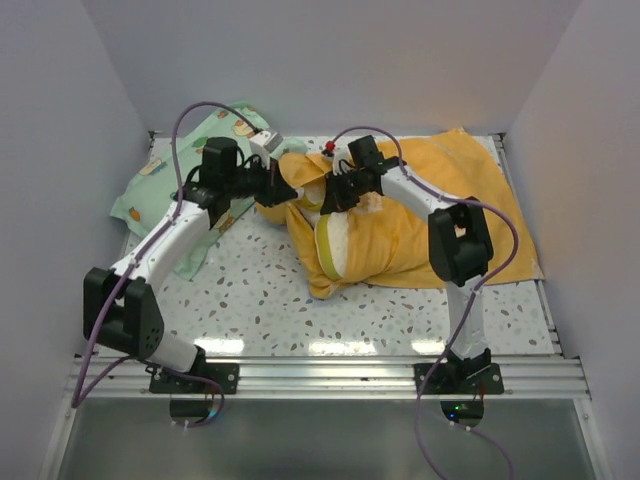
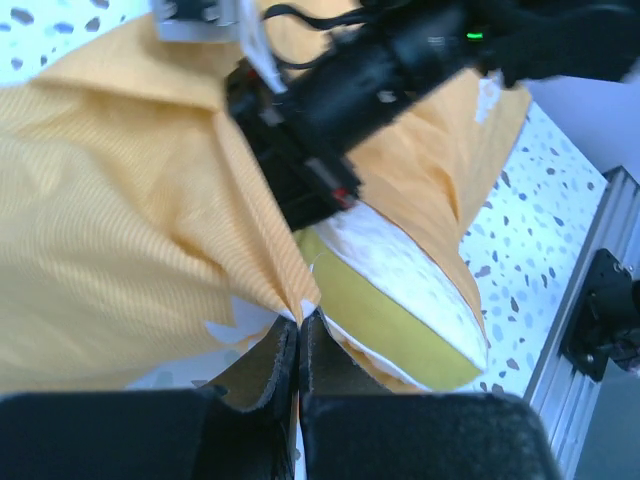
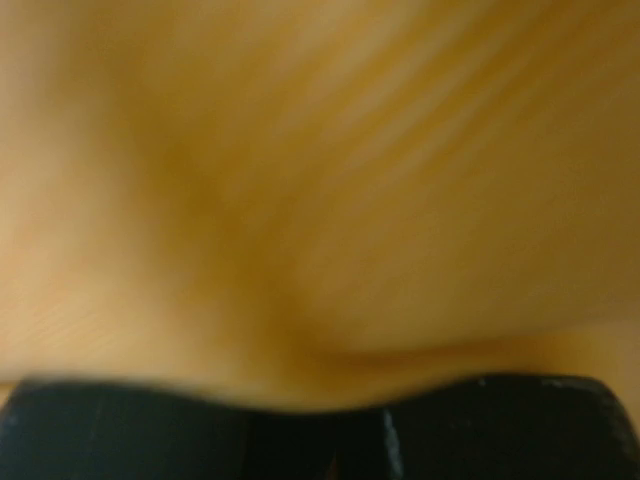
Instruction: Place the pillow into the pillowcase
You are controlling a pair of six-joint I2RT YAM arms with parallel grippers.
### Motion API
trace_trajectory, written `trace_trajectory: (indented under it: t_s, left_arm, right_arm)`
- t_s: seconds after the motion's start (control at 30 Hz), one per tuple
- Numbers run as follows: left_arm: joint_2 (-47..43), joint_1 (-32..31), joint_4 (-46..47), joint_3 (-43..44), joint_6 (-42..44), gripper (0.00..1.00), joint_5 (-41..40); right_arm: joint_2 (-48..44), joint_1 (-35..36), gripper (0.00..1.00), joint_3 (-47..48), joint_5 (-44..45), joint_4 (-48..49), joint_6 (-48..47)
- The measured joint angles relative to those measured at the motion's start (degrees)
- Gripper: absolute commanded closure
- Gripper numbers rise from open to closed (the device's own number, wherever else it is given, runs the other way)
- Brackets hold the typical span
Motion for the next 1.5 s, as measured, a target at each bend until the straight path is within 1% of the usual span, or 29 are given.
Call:
trace_trajectory:
  t_s: [0.1,0.2,0.27,0.37,0.43,0.57,0.7,0.73,0.77,0.8,0.83,0.87,0.97,1.03,1.13,1.23,1.27,1.3,1.37,1.43,1.5]
  left_arm:
    - [-5.6,0.0,-1.0,-2.2,2.6,1.0,2.8]
    - [-7.6,0.0,-3.0,-4.2,4.5,1.0,4.7]
    - [-7.9,0.0,-4.3,-5.8,5.0,1.0,5.7]
    - [-8.5,0.0,-5.7,-9.0,5.0,1.0,8.2]
    - [-9.0,-0.2,-6.9,-10.8,5.0,1.0,9.6]
    - [-9.2,-1.2,-9.5,-11.6,6.7,1.0,12.5]
    - [-8.6,-5.1,-9.7,-11.0,8.2,1.0,15.4]
    - [-7.8,-6.5,-9.3,-10.1,8.0,1.0,16.2]
    - [-6.6,-7.8,-8.3,-9.0,7.5,1.0,17.1]
    - [-5.4,-8.7,-6.8,-8.1,6.1,1.0,17.9]
    - [-4.2,-9.1,-5.0,-7.4,4.2,1.0,18.8]
    - [-3.0,-9.1,-3.2,-6.7,2.4,1.0,19.4]
    - [0.5,-7.1,0.8,-5.5,-2.5,1.0,20.4]
    - [2.7,-5.6,2.1,-5.0,-4.4,1.0,20.8]
    - [6.3,-3.2,4.7,-4.6,-7.4,1.0,21.1]
    - [9.7,-1.4,8.0,-4.6,-10.7,1.0,21.1]
    - [10.6,-1.1,8.9,-4.6,-11.5,1.0,21.1]
    - [11.3,-0.9,9.7,-4.6,-12.3,1.0,21.1]
    - [12.4,-0.7,11.2,-4.6,-14.0,1.0,21.1]
    - [12.8,-0.7,12.6,-4.7,-15.9,1.0,21.1]
    - [12.8,-0.7,14.4,-4.7,-17.6,1.0,21.4]
  right_arm:
    - [3.2,-0.7,1.0,2.4,-0.1,-1.5,2.5]
    - [3.7,-0.7,1.0,2.4,-0.3,-1.1,6.3]
    - [2.8,-1.0,1.0,0.4,-0.2,2.2,9.7]
    - [-0.5,-1.9,1.0,-6.0,0.8,10.0,17.4]
    - [-2.6,-2.7,1.0,-8.6,2.3,13.6,21.7]
    - [-5.4,-3.3,1.0,-9.0,6.5,15.1,28.5]
    - [-5.7,-3.3,1.0,-8.9,9.4,14.9,33.4]
    - [-5.6,-3.2,0.95,-9.1,10.1,14.9,34.3]
    - [-5.5,-3.2,0.77,-9.3,10.4,15.3,35.1]
    - [-5.4,-3.1,0.62,-9.7,10.1,16.1,36.0]
    - [-5.1,-3.1,0.51,-10.2,9.3,17.0,36.3]
    - [-4.9,-3.2,0.37,-10.7,8.3,18.1,36.2]
    - [-5.0,-3.9,0.2,-11.2,3.8,18.7,33.6]
    - [-6.0,-4.7,0.14,-11.2,1.2,17.5,30.7]
    - [-9.9,-7.1,0.12,-11.2,-2.3,12.3,24.7]
    - [-16.8,-9.4,0.11,-11.2,-6.5,5.7,17.9]
    - [-19.4,-9.7,0.1,-11.2,-8.0,3.6,15.6]
    - [-22.1,-9.8,0.06,-11.2,-9.4,1.2,12.7]
    - [-27.4,-8.9,0.05,-11.2,-10.7,-4.6,5.8]
    - [-30.6,-6.6,0.02,-11.7,-10.6,-8.5,0.9]
    - [-33.2,-3.3,0.01,-13.7,-10.0,-10.7,-3.4]
